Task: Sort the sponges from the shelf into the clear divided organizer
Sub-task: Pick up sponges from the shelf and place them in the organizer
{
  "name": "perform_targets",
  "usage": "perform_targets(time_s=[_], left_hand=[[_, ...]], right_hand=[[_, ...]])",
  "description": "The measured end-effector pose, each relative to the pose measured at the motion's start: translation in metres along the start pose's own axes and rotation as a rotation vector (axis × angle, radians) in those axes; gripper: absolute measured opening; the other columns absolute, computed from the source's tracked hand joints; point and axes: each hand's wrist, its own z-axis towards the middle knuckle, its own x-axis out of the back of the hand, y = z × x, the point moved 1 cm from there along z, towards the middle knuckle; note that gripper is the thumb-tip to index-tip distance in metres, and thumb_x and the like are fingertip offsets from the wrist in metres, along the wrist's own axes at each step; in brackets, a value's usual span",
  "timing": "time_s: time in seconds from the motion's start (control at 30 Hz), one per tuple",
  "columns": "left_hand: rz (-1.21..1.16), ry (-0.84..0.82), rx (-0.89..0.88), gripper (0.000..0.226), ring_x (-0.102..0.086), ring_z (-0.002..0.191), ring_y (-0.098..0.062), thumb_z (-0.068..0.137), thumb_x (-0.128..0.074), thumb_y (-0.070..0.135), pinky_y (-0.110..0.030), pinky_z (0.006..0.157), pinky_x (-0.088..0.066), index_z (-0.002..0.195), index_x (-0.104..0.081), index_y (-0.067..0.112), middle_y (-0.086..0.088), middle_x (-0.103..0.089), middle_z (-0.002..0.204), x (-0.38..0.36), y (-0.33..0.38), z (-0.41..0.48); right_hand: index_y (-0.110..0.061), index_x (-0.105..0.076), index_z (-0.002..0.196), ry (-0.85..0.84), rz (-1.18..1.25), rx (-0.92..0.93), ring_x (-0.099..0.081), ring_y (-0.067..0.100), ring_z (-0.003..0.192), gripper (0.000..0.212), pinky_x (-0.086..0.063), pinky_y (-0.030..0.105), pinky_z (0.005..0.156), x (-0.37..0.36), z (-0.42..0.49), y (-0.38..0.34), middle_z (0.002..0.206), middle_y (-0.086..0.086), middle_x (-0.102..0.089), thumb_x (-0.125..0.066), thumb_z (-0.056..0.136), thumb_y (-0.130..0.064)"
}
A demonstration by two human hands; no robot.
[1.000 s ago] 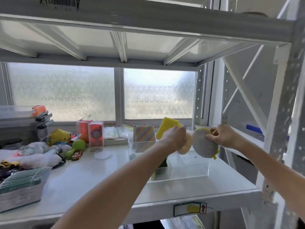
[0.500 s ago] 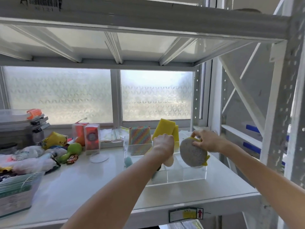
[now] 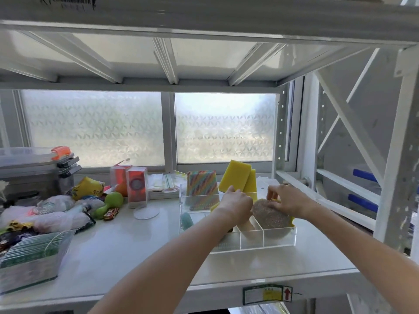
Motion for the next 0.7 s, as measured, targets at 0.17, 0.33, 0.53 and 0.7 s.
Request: perform_targets(time_s=[0.17,0.33,0.53,0.7], left_hand=[[-0.345,0.164,0.008,0.028,-0.064,0.1,-0.029,0.093,-0.049,0.021,-0.041,0.095,-0.047,0.104,-0.072,0.009,-0.012,-0.069,0.107,0.02,-0.014,0.0],[-0.637,0.299,0.32,0.032,-0.066,0.101,-0.031,0.089,-0.057,0.018,-0.043,0.089,-0.055,0.114,-0.064,0.0,-0.017,-0.068,0.114,0.04,-0.076,0.023],[-0.743,0.096,0.382,0.055,-0.06,0.101,-0.028,0.084,-0.068,0.037,-0.037,0.087,-0.048,0.122,-0.053,0.0,-0.019,-0.063,0.117,0.018,-0.098,0.047],[-0.694,0.05,0.342,0.058,-0.061,0.107,-0.027,0.083,-0.068,0.036,-0.036,0.089,-0.051,0.127,-0.048,0.004,-0.015,-0.061,0.123,0.004,-0.08,0.057]], right_hand=[[-0.026,-0.07,0.085,-0.084,0.103,0.001,-0.068,0.014,0.083,0.01,-0.057,0.036,0.083,0.021,0.003,0.008,0.092,0.002,-0.073,-0.071,0.079,-0.033],[-0.004,-0.067,0.105,0.123,0.296,-0.052,-0.065,0.019,0.082,0.034,-0.052,0.025,0.073,0.044,0.037,-0.003,0.102,0.014,-0.072,-0.073,0.08,-0.025],[-0.013,-0.033,0.143,-0.102,0.566,-0.252,-0.058,0.028,0.102,0.076,-0.053,0.036,0.087,0.01,0.077,-0.017,0.12,0.016,-0.051,-0.072,0.078,-0.009],[-0.023,-0.035,0.142,-0.064,0.499,-0.24,-0.048,0.03,0.122,0.08,-0.05,0.046,0.098,-0.013,0.09,-0.014,0.134,0.016,-0.045,-0.072,0.072,-0.008]])
